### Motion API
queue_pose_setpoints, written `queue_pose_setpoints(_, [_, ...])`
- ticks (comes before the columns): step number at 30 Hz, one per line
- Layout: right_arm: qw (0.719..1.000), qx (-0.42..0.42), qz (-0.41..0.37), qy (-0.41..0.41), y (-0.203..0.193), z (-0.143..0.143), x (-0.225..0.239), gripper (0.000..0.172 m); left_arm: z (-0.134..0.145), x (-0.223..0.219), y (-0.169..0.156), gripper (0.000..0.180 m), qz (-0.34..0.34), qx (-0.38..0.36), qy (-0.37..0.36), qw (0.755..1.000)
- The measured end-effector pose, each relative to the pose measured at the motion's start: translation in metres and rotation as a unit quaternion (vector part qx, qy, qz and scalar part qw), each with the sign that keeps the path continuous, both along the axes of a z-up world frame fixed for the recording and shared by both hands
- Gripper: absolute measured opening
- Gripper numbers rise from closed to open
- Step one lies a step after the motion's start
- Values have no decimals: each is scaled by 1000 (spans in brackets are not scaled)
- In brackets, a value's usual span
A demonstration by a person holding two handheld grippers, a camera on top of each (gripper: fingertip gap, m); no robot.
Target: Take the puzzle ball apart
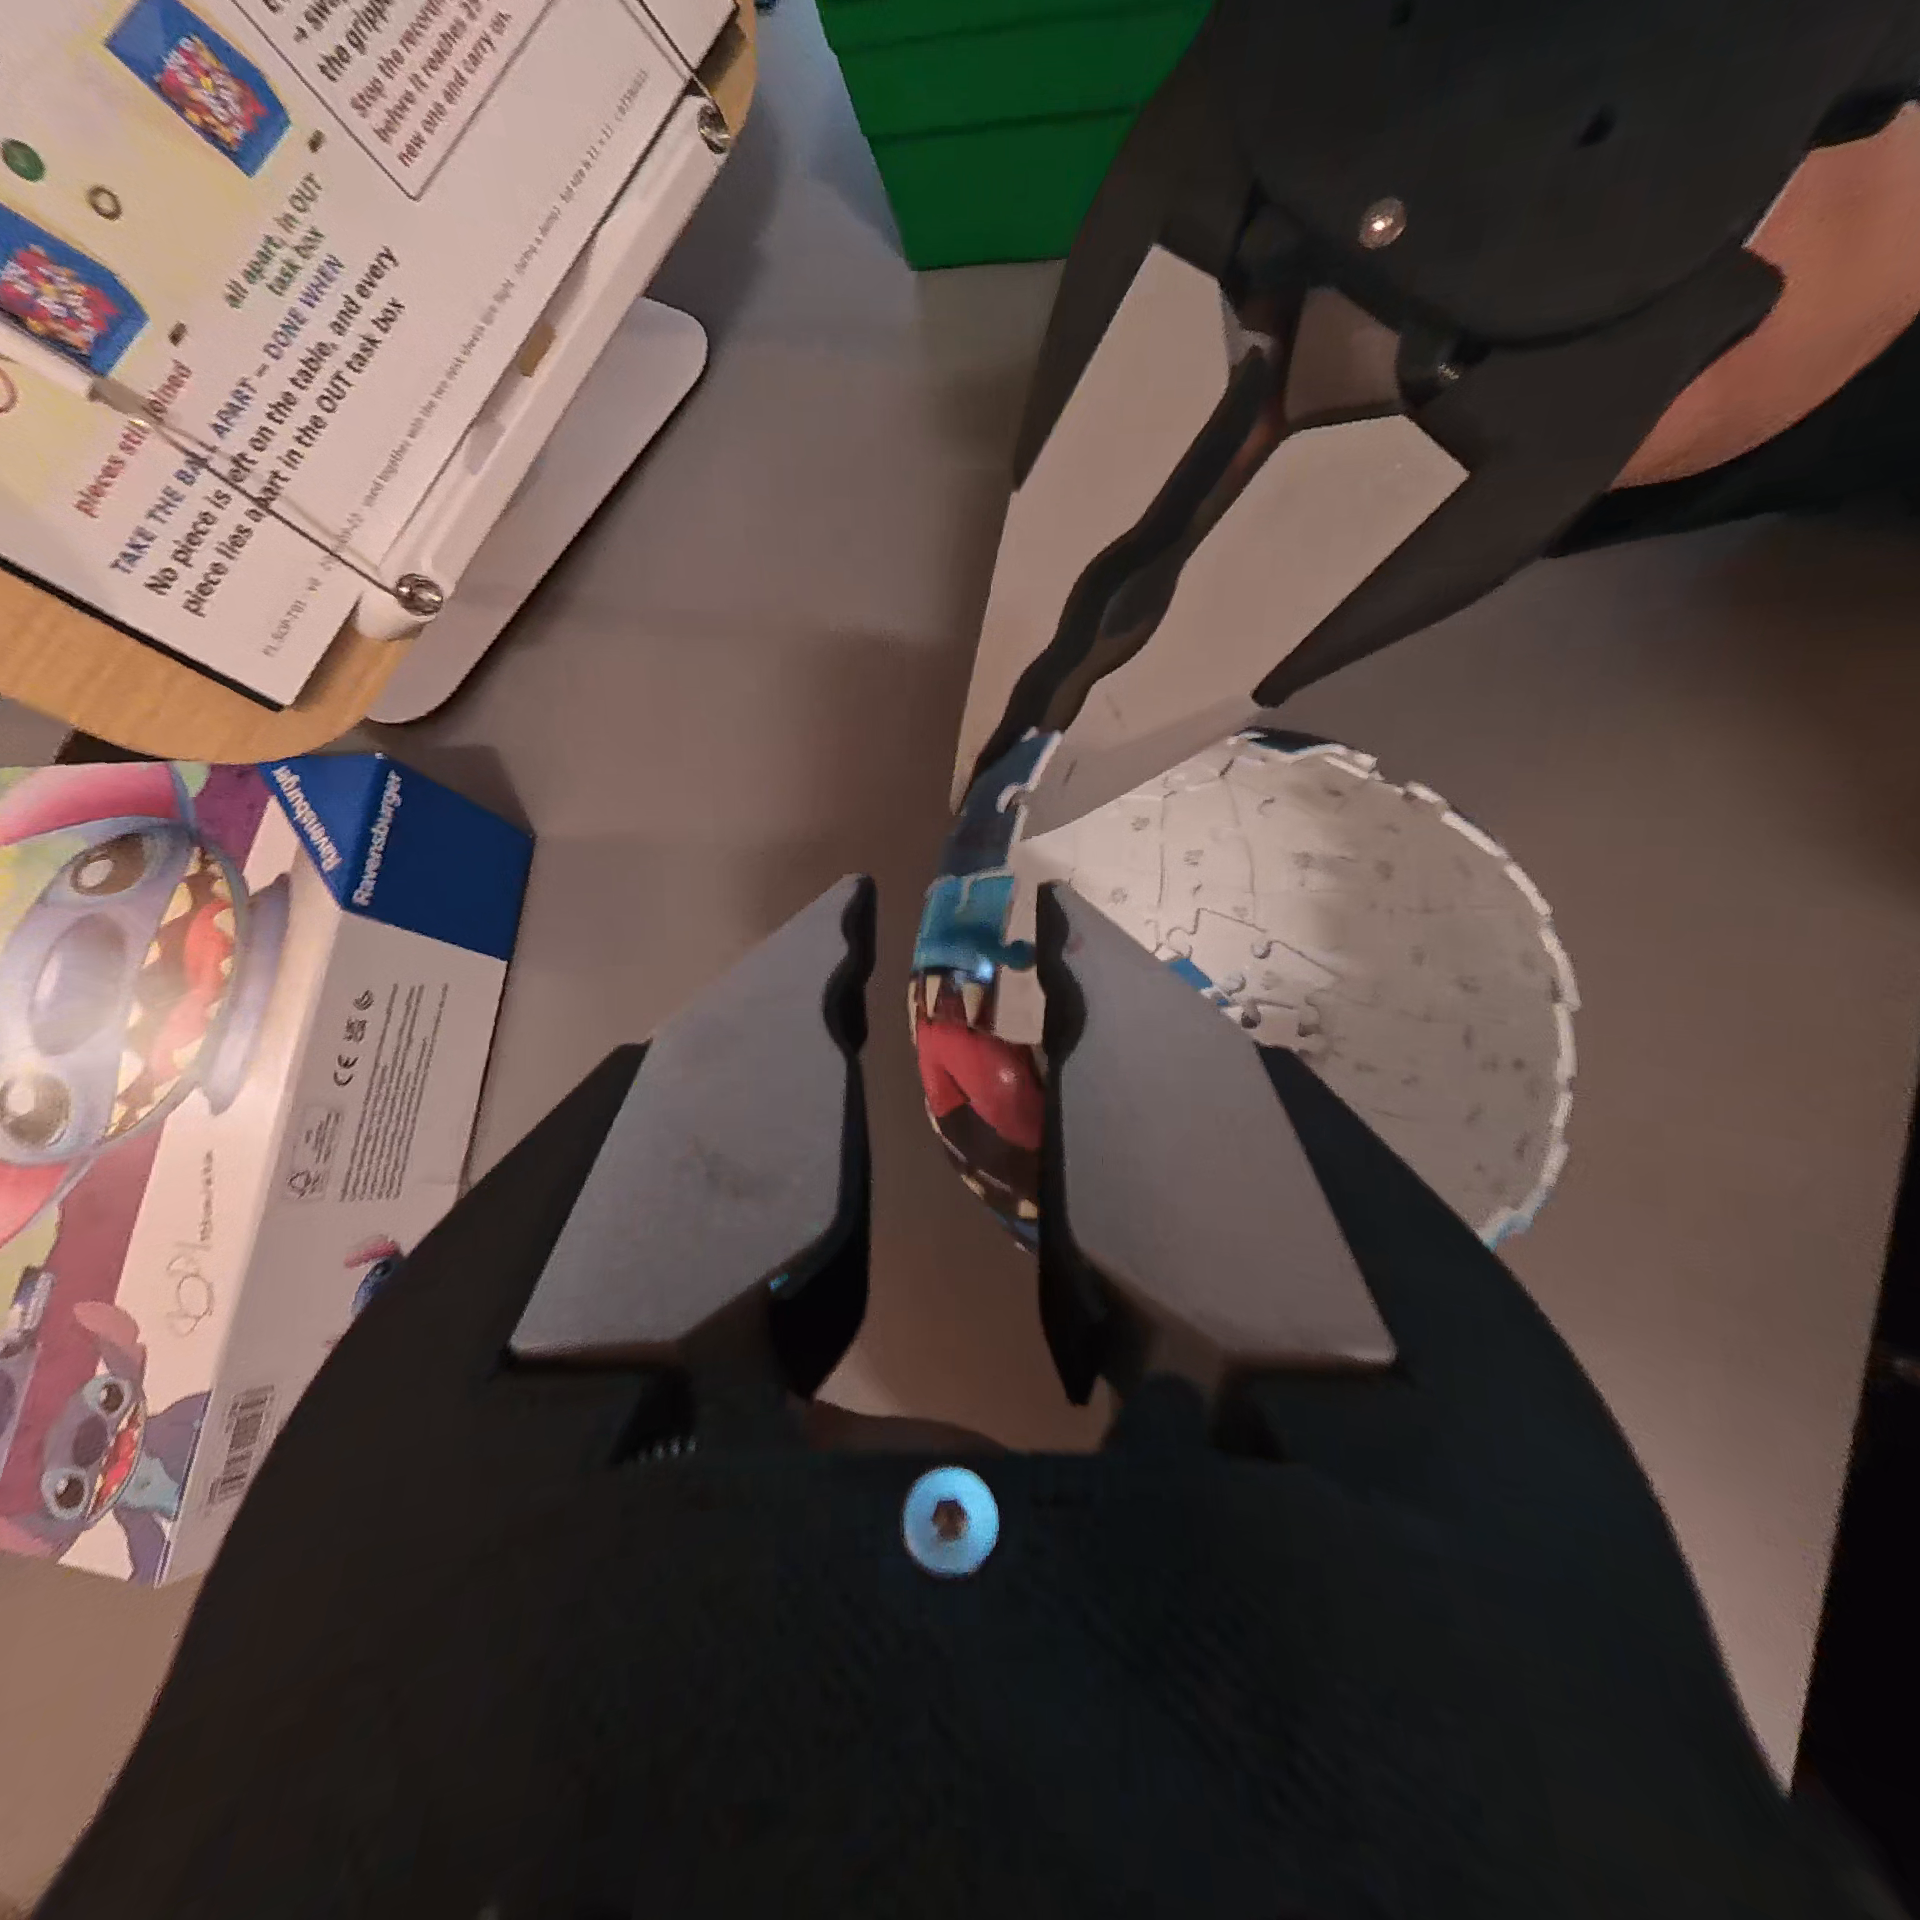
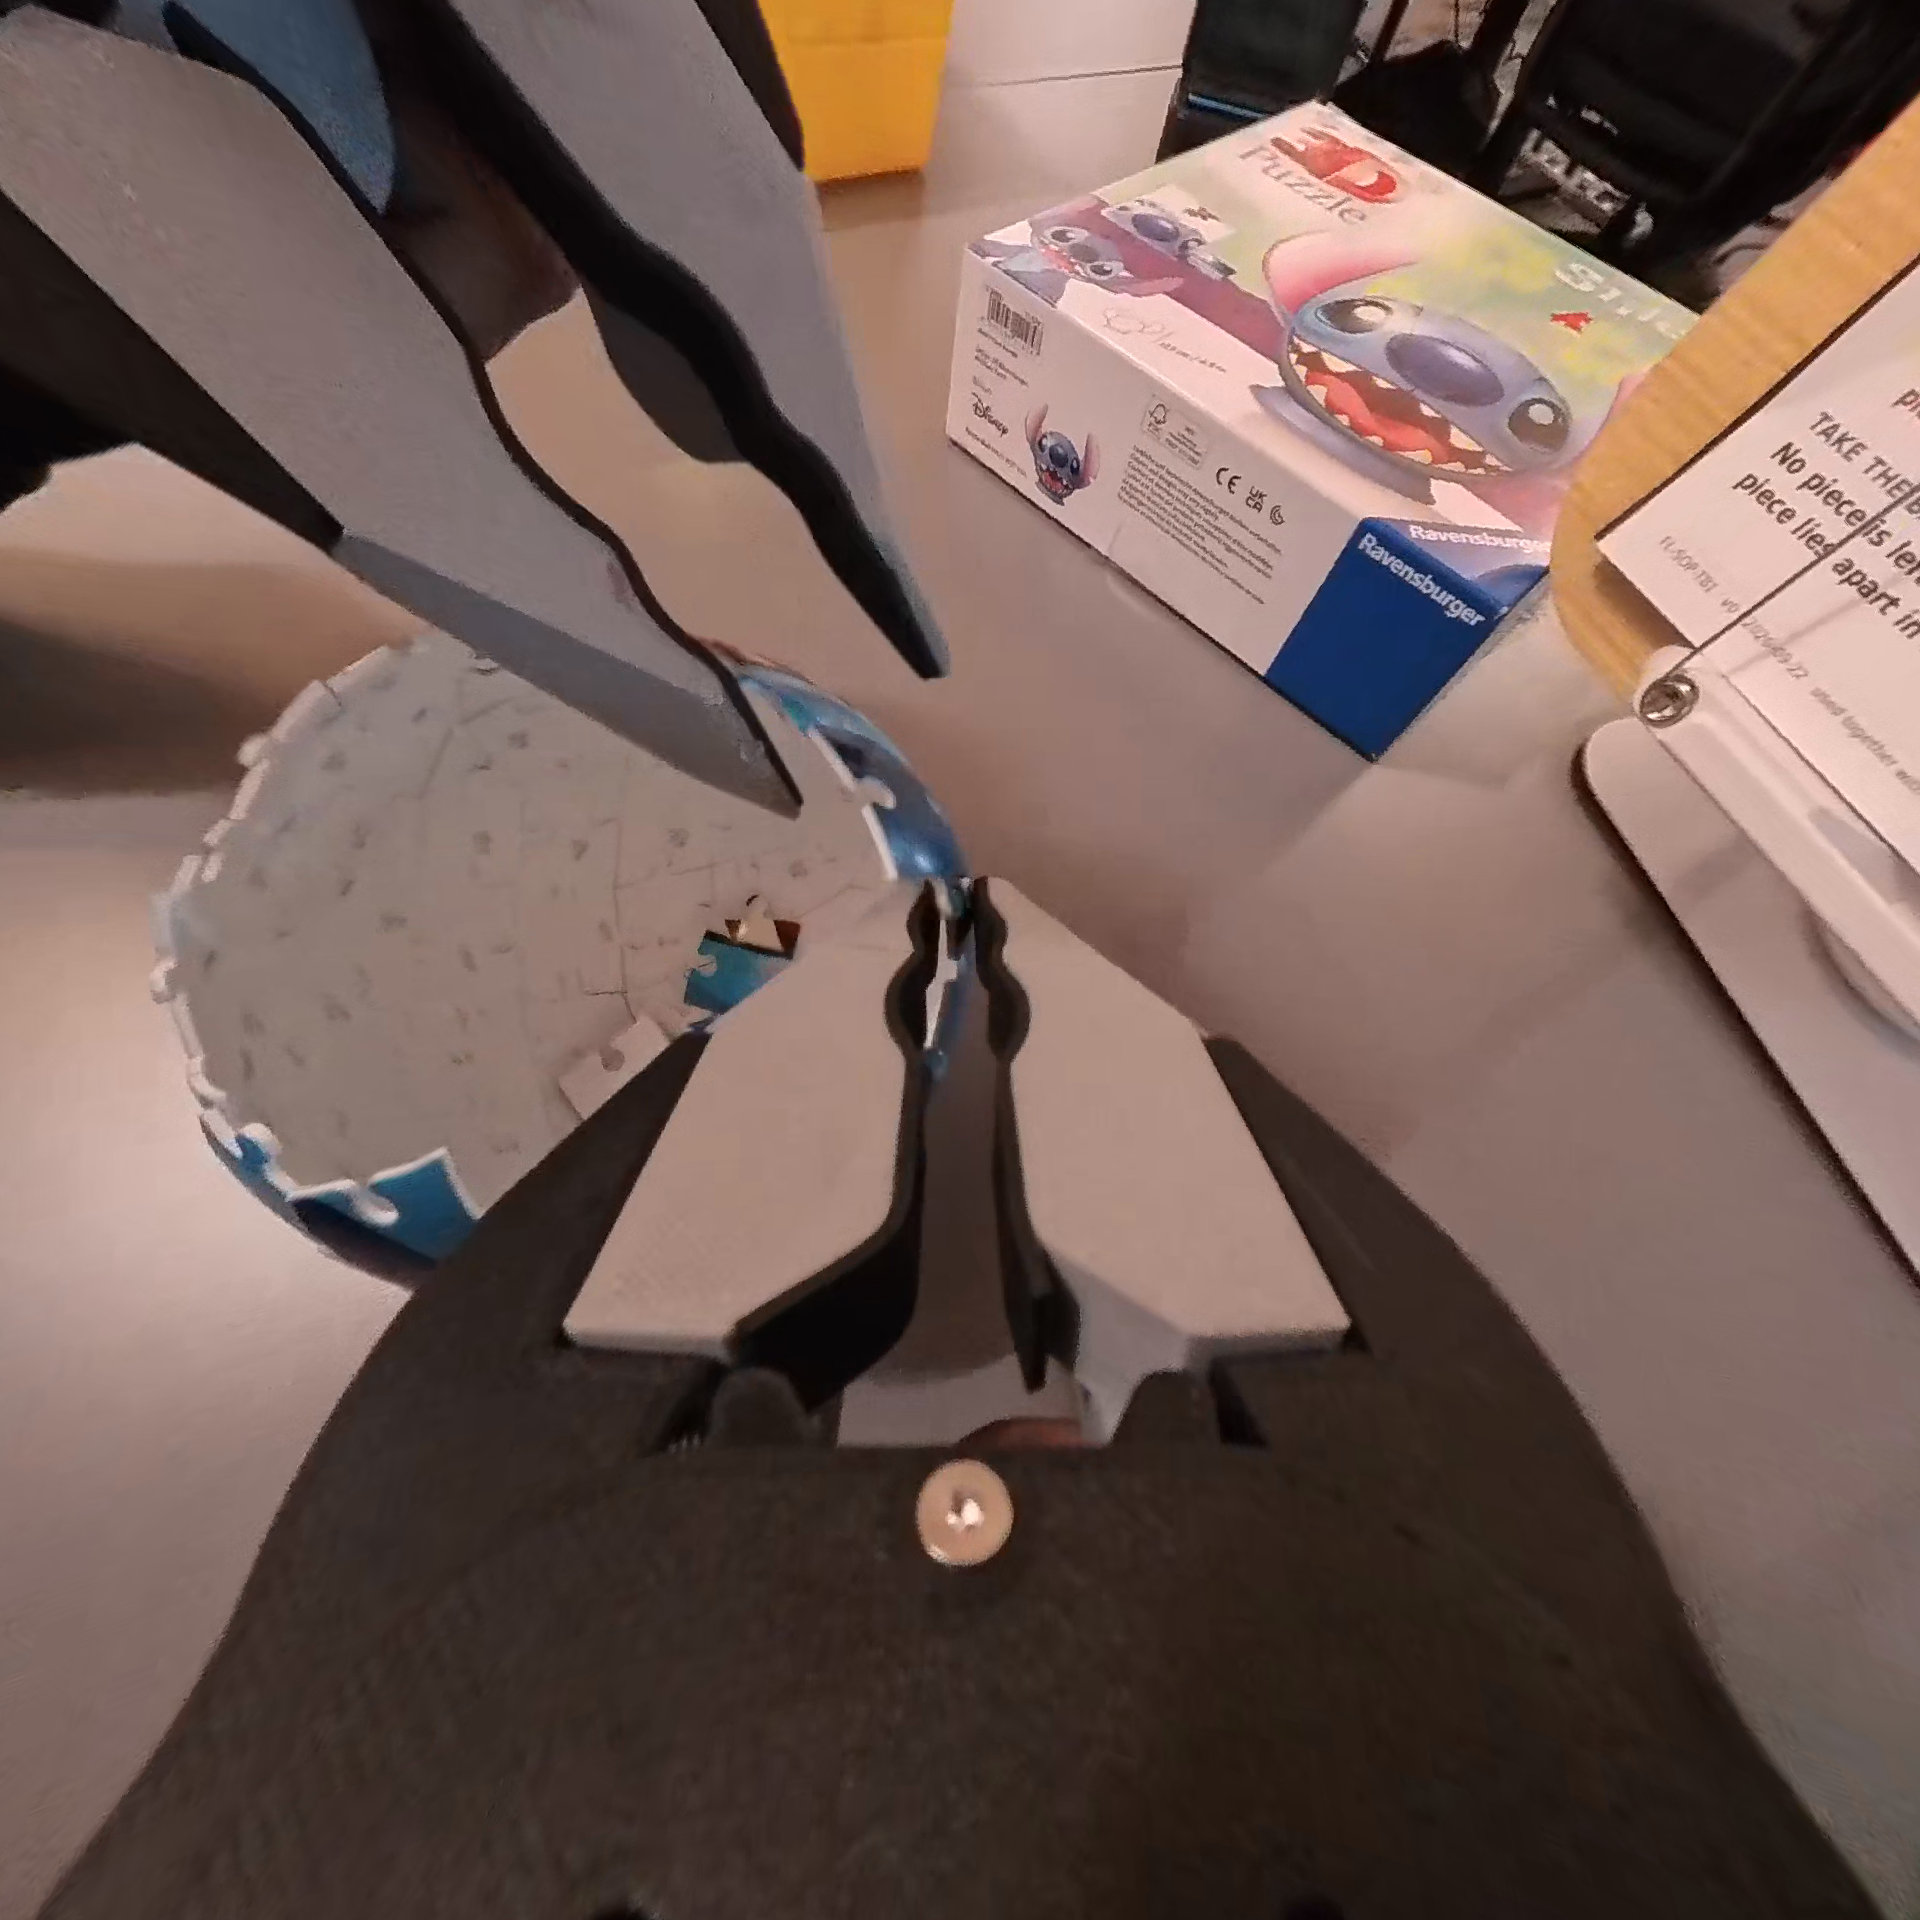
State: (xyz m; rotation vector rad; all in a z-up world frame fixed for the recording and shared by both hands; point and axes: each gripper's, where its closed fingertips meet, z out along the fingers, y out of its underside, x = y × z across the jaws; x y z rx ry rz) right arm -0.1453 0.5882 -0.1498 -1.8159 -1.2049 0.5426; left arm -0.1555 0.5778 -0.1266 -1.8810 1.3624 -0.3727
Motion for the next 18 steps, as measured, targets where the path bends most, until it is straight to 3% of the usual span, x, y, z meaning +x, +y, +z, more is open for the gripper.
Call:
queue_pose_setpoints(5, [999, -38, 4, 28, -1, -3, 2, 2, -5, 6, -5, 12, -40, -8, 43, 998])
queue_pose_setpoints(11, [991, -103, 15, 85, -5, -2, 0, 5, -2, 1, 1, 3, -10, 70, 70, 995])
queue_pose_setpoints(18, [960, -206, 48, 181, -13, 10, -4, 8, 5, -7, -7, 0, 22, 172, 24, 985])
